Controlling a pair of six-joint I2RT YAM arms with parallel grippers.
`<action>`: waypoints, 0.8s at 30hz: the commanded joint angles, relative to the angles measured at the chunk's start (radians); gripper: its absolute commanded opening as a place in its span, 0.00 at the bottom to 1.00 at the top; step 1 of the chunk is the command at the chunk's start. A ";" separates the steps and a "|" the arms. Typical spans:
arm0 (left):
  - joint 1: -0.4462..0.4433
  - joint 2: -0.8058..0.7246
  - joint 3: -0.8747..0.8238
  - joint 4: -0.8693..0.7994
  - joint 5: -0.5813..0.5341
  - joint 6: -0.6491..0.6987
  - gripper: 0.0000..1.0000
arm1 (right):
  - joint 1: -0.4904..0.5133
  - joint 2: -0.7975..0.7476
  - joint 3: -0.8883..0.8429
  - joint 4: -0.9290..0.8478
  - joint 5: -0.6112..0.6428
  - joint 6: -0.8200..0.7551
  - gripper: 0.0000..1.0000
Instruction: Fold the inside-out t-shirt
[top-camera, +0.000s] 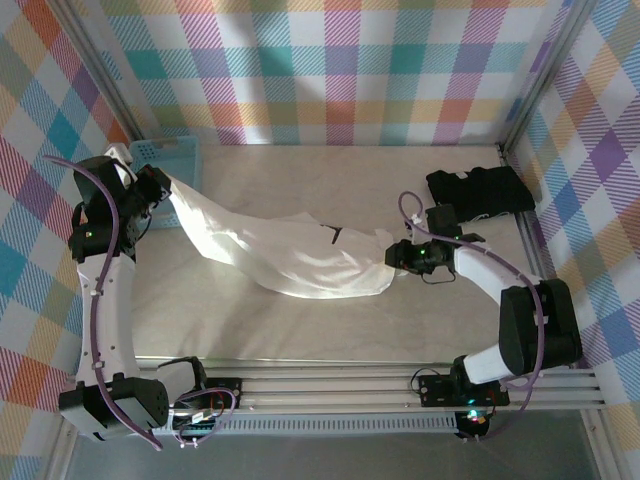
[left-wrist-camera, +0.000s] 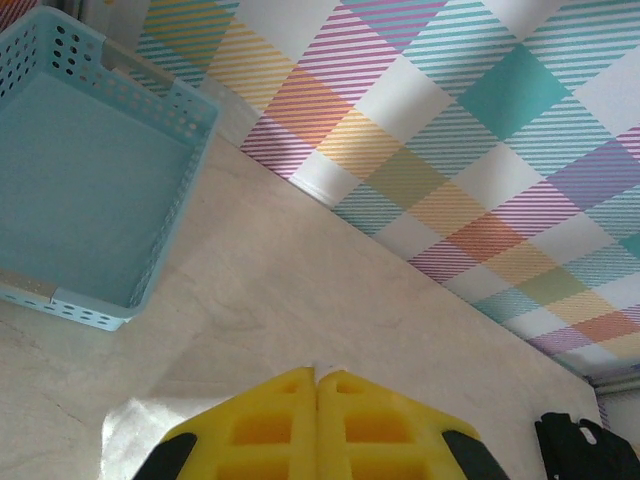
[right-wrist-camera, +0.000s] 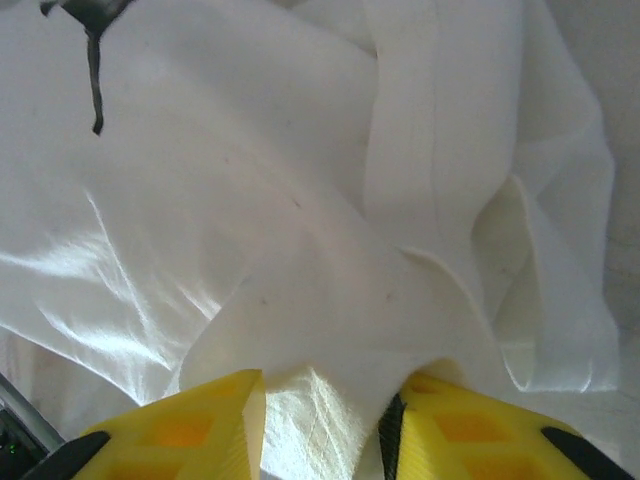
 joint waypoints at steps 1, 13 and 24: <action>0.015 -0.018 -0.014 0.046 0.021 -0.004 0.00 | 0.011 -0.065 -0.065 -0.007 -0.005 0.000 0.37; 0.015 -0.018 -0.019 0.050 0.025 -0.004 0.00 | 0.027 -0.122 -0.088 -0.010 0.032 0.000 0.39; 0.015 -0.014 -0.022 0.052 0.024 -0.003 0.00 | 0.028 -0.117 -0.065 0.006 0.006 -0.009 0.09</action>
